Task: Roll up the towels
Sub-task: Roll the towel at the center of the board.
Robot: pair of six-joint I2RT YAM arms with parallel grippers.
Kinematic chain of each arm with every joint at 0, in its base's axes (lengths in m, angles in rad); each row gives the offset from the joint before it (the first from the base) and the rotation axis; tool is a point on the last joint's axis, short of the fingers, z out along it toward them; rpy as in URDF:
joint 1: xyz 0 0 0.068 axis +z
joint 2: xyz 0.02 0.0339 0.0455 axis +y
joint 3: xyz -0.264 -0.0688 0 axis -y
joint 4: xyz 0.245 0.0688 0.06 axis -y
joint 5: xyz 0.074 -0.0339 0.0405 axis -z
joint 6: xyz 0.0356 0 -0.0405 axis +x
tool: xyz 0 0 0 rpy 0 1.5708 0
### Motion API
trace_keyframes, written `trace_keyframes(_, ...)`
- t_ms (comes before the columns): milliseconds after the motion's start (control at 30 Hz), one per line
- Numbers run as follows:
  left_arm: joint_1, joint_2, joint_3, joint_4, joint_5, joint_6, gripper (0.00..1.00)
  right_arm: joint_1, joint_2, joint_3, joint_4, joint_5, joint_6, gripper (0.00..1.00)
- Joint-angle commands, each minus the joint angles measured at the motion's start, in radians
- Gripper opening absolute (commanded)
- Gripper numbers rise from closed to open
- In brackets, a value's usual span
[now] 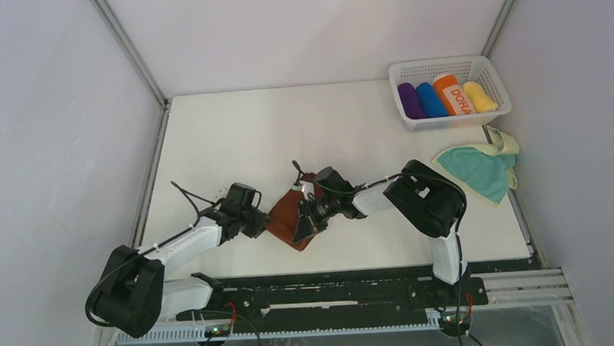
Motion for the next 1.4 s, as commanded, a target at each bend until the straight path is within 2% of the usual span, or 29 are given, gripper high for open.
trace_keyframes(0, -0.008, 0.041, 0.058, -0.107, -0.053, 0.033, 0.23, -0.029, 0.045, -0.084, 0.196, -0.053, 0.161, 0.00)
trace_keyframes(33, -0.008, 0.042, 0.072, -0.123, -0.057, 0.037, 0.15, -0.034, 0.051, -0.099, 0.250, -0.063, 0.191, 0.00)
trace_keyframes(100, -0.008, 0.033, 0.091, -0.150, -0.064, 0.043, 0.13, -0.043, 0.070, -0.127, 0.337, -0.084, 0.255, 0.00)
trace_keyframes(133, -0.008, 0.025, 0.096, -0.161, -0.065, 0.044, 0.17, -0.049, 0.081, -0.142, 0.383, -0.090, 0.288, 0.01)
trace_keyframes(233, -0.008, -0.023, 0.100, -0.187, -0.081, 0.045, 0.49, -0.068, 0.111, -0.175, 0.479, -0.098, 0.371, 0.01)
trace_keyframes(300, -0.008, -0.072, 0.091, -0.212, -0.098, 0.046, 0.64, -0.083, 0.126, -0.194, 0.524, -0.099, 0.421, 0.01)
trace_keyframes(400, -0.008, -0.172, 0.055, -0.213, -0.117, 0.051, 0.77, -0.097, 0.149, -0.212, 0.558, -0.098, 0.464, 0.01)
trace_keyframes(533, -0.008, -0.321, -0.021, -0.176, -0.121, 0.072, 0.86, -0.109, 0.177, -0.226, 0.590, -0.091, 0.515, 0.01)
trace_keyframes(733, -0.009, -0.468, -0.136, -0.063, -0.030, 0.128, 0.88, -0.124, 0.210, -0.230, 0.604, -0.087, 0.565, 0.01)
trace_keyframes(967, -0.008, -0.623, -0.275, 0.048, -0.009, 0.111, 0.79, -0.128, 0.218, -0.234, 0.599, -0.085, 0.574, 0.01)
trace_keyframes(1067, -0.008, -0.592, -0.294, 0.109, 0.014, 0.101, 0.77, -0.128, 0.221, -0.235, 0.600, -0.084, 0.575, 0.01)
trace_keyframes(1367, -0.008, -0.368, -0.276, 0.273, 0.051, 0.097, 0.71, -0.127, 0.215, -0.236, 0.590, -0.079, 0.570, 0.01)
